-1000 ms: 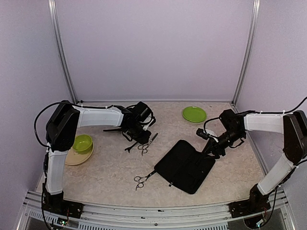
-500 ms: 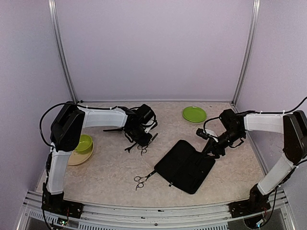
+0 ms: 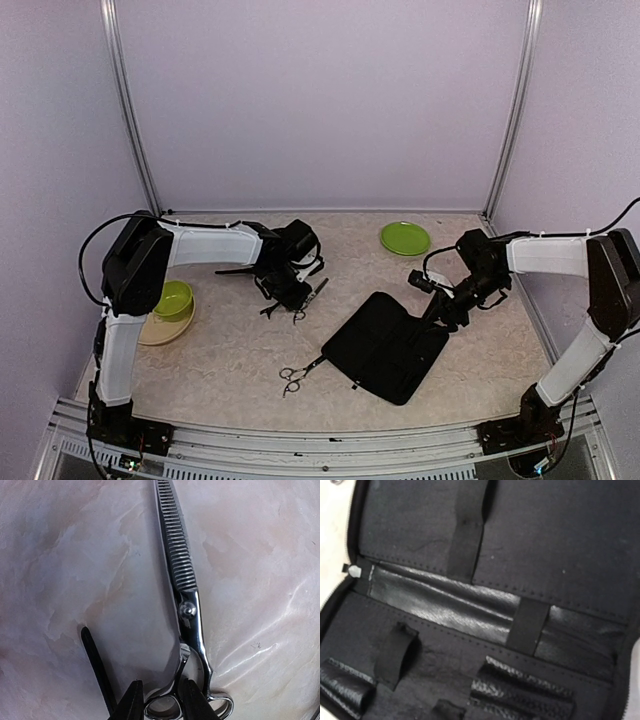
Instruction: Sort the hair-cutting tools
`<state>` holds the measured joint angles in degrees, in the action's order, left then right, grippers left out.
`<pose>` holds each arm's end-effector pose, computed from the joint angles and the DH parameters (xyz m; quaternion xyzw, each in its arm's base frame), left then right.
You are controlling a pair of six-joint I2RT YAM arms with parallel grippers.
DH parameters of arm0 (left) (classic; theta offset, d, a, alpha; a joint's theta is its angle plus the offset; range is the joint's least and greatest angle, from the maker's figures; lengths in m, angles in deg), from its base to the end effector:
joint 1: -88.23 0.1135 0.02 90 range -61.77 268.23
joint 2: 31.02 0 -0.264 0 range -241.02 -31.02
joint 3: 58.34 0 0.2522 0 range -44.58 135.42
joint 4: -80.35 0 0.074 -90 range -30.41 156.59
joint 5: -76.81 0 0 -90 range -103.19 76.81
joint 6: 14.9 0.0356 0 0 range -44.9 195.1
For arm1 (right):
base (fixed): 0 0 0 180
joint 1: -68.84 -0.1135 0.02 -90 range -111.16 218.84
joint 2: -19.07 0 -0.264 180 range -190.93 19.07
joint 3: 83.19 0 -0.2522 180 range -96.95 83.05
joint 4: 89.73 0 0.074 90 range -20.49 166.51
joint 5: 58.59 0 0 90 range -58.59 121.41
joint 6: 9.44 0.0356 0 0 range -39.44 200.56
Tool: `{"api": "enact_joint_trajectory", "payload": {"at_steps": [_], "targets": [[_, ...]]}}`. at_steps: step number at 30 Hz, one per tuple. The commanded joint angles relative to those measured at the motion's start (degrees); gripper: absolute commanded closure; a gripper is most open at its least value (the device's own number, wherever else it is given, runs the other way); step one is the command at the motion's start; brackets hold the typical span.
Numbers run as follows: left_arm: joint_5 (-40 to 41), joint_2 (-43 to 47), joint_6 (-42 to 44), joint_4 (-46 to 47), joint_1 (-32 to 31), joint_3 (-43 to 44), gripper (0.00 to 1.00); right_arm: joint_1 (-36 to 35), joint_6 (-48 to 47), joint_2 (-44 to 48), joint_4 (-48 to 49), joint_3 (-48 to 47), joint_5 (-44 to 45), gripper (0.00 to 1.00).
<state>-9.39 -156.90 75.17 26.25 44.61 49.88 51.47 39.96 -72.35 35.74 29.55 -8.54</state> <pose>0.3269 -0.3083 0.1469 0.3623 0.9179 -0.0284 0.1593 0.2571 0.1044 0.1749 -0.4827 0.8018 0.3143 0.1592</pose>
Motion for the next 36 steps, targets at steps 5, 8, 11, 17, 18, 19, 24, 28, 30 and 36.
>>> {"api": "enact_joint_trajectory", "payload": {"at_steps": [5,8,11,17,18,19,24,28,30,36], "targets": [[-2.8,-3.2,2.0,-5.3,-0.4,1.7,0.8,-0.4,0.0,-0.6,0.0,0.3,-0.1,0.55],[-2.4,-4.5,2.4,-5.6,-0.9,2.4,0.87,-0.4,0.1,-0.4,0.0,0.5,-0.1,0.55],[-1.6,-4.9,2.8,-5.1,-1.4,2.5,0.91,-0.4,0.0,-0.2,0.1,0.5,-0.2,0.56],[-1.7,-7.8,2.2,-7.1,-1.9,5.0,0.93,-0.4,0.0,-0.7,-0.2,0.3,-0.2,0.56],[-1.6,-8.2,1.8,-7.9,-1.9,5.4,0.92,-0.4,0.0,-0.5,-0.2,0.4,-0.3,0.56],[-1.5,-8.5,1.4,-8.6,-1.9,5.6,0.91,-0.5,0.0,-0.5,-0.1,0.5,-0.2,0.56],[-1.9,-8.1,0.4,-8.7,-2.0,5.0,1.0,-0.4,0.0,-0.3,-0.2,0.4,-0.3,0.56],[0.3,-3.5,0.3,-4.7,-2.0,3.6,1.0,-0.4,0.0,0.1,-0.7,-0.2,-1.8,0.56],[1.1,-0.2,0.2,-2.5,-2.0,3.2,1.0,-0.3,0.0,0.6,-1.1,-0.7,-2.8,0.56],[-1.5,6.5,1.4,0.4,-3.2,2.6,1.0,1.8,-0.2,1.4,-1.8,-2.1,-4.3,0.56]]}}
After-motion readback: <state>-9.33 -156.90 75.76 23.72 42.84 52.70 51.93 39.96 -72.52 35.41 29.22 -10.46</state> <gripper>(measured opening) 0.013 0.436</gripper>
